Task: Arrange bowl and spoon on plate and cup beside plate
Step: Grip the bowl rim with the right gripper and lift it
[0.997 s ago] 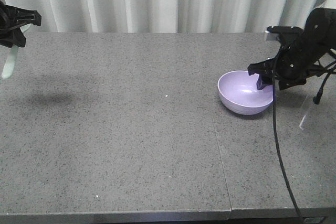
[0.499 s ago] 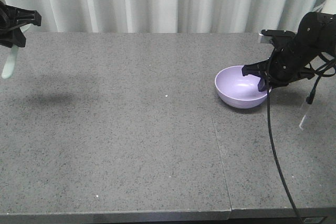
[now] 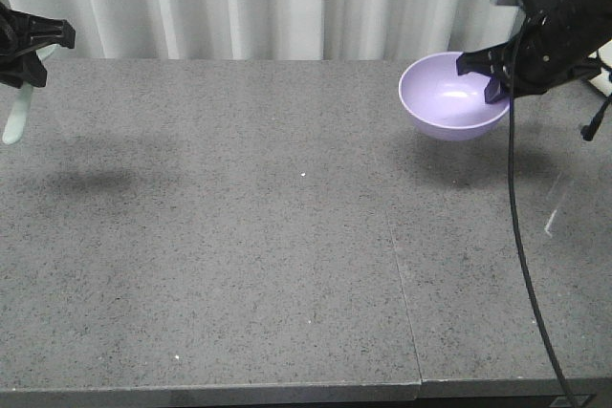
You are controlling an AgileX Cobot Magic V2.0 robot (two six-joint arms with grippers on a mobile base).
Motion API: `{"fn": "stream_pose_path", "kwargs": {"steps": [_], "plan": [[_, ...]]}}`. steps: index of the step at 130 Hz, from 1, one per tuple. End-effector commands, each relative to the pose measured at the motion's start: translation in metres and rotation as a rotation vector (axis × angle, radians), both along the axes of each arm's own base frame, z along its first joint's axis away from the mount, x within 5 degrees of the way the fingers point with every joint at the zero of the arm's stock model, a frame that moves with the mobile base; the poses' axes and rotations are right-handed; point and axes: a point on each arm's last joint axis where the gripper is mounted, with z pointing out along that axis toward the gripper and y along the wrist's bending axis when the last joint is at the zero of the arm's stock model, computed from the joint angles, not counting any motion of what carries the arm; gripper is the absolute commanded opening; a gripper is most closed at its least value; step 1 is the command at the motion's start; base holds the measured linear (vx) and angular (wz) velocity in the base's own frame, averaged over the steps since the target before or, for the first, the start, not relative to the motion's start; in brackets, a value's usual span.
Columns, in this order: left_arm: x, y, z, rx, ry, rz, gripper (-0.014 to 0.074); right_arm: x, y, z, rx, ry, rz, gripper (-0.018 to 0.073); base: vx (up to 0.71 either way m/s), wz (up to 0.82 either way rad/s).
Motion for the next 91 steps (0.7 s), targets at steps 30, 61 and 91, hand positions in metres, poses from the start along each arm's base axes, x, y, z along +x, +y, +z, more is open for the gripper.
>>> {"fn": "stream_pose_path", "kwargs": {"steps": [30, 61, 91], "plan": [[-0.011, -0.003, 0.03, -0.014, -0.12, -0.006, -0.0008, -0.03, -0.001, 0.075, -0.004, -0.215, 0.002, -0.0004, 0.0, 0.0], [-0.011, -0.003, 0.03, -0.014, -0.12, -0.006, -0.0008, -0.035, 0.0, 0.081, -0.003, -0.222, 0.003, -0.0004, 0.0, 0.0], [-0.011, -0.003, 0.03, -0.014, -0.12, -0.006, -0.0008, -0.035, 0.0, 0.081, -0.003, -0.222, 0.003, -0.0004, 0.0, 0.0]]}}
